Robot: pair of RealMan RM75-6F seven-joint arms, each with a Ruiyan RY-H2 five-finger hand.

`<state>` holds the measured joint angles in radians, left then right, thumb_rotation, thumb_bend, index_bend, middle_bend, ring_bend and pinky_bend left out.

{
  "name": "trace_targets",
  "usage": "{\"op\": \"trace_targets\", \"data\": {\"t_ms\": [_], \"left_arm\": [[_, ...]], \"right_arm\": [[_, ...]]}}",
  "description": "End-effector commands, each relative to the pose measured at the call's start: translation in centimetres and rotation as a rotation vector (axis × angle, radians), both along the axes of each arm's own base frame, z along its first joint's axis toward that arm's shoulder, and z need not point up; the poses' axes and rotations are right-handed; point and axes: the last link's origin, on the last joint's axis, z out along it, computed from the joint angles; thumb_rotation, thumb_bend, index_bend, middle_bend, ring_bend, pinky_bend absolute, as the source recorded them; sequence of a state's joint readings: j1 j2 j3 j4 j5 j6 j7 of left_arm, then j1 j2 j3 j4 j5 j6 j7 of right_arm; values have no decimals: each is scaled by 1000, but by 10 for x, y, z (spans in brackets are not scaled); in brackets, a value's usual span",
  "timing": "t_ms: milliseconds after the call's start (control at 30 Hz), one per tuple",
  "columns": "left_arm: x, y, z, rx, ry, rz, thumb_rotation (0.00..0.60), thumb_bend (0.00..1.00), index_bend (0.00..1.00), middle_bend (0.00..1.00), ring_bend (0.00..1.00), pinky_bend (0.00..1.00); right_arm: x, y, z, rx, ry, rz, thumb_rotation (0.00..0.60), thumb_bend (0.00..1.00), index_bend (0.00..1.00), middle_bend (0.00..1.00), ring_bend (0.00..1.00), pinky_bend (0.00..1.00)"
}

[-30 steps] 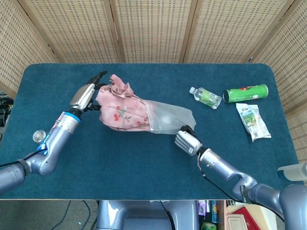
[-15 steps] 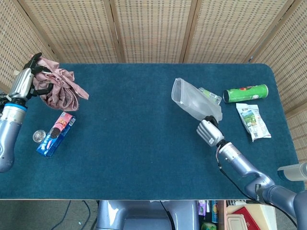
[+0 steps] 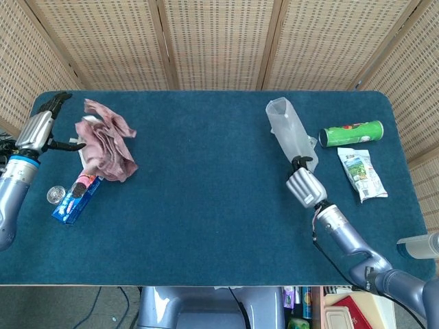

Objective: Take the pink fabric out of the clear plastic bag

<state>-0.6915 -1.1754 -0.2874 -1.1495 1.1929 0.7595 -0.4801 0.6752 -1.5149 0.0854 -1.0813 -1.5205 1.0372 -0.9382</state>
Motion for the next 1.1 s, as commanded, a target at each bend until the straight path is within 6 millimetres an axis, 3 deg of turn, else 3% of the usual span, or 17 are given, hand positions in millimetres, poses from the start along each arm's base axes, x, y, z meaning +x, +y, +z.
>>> {"op": "trace_targets", "data": {"t_ms": [33,267,367,833,1100], "left_arm": [[-2,-10,3,22,58,-32,600,74,0,0,0,0],[-3,-45,12,90,107,-90,600,71,0,0,0,0],[-6,-68,12,121,121,-109,600,71,0,0,0,0],[-32,-180,-12,229,162,-27,600,70,0,0,0,0],[-38,-228,-28,235,191,45,600,73,0,0,0,0]], "right_arm": [[6,8,9,7,-116,-60,600,0,0,0,0,0],[14,27,31,26,-258,-81,600,0,0,0,0,0],[14,39,46,17,-363,-95,600,0,0,0,0,0],[-30,97,103,-32,-760,-236,600,0,0,0,0,0],[-44,138,114,-86,-975,-291,600,0,0,0,0,0]]}}
